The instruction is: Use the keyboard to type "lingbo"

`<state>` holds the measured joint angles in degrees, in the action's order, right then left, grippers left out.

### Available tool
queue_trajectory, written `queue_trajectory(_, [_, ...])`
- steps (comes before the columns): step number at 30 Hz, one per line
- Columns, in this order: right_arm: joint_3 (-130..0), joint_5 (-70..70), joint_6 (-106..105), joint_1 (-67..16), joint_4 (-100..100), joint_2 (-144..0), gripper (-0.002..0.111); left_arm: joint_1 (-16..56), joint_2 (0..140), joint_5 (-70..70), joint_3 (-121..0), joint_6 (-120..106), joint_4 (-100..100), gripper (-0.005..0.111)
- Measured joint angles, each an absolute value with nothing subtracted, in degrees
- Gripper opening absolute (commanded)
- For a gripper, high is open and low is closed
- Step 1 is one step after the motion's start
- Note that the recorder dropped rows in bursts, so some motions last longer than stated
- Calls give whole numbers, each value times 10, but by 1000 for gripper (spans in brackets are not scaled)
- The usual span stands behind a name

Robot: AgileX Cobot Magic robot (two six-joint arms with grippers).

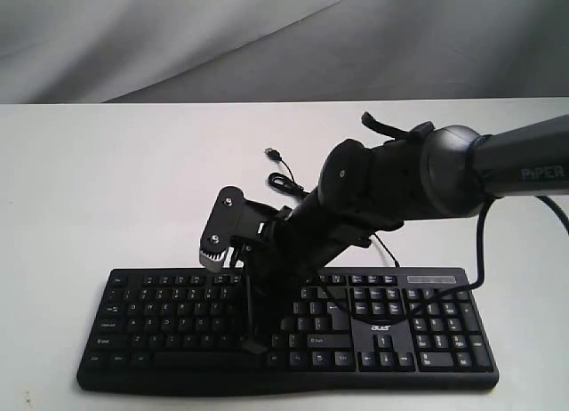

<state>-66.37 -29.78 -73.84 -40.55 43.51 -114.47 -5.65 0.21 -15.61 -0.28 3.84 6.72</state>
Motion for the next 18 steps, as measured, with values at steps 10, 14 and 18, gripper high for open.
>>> queue_trajectory(10, [-664,-300,-738,-405,421,-1145,0,-57,2,-156,-3,38,67,1])
queue_trajectory(14, [-664,-300,-738,-405,414,-1145,0,-57,2,-156,-3,38,67,1])
queue_trajectory(18, [-664,-300,-738,-405,414,-1145,0,-57,2,-156,-3,38,67,1])
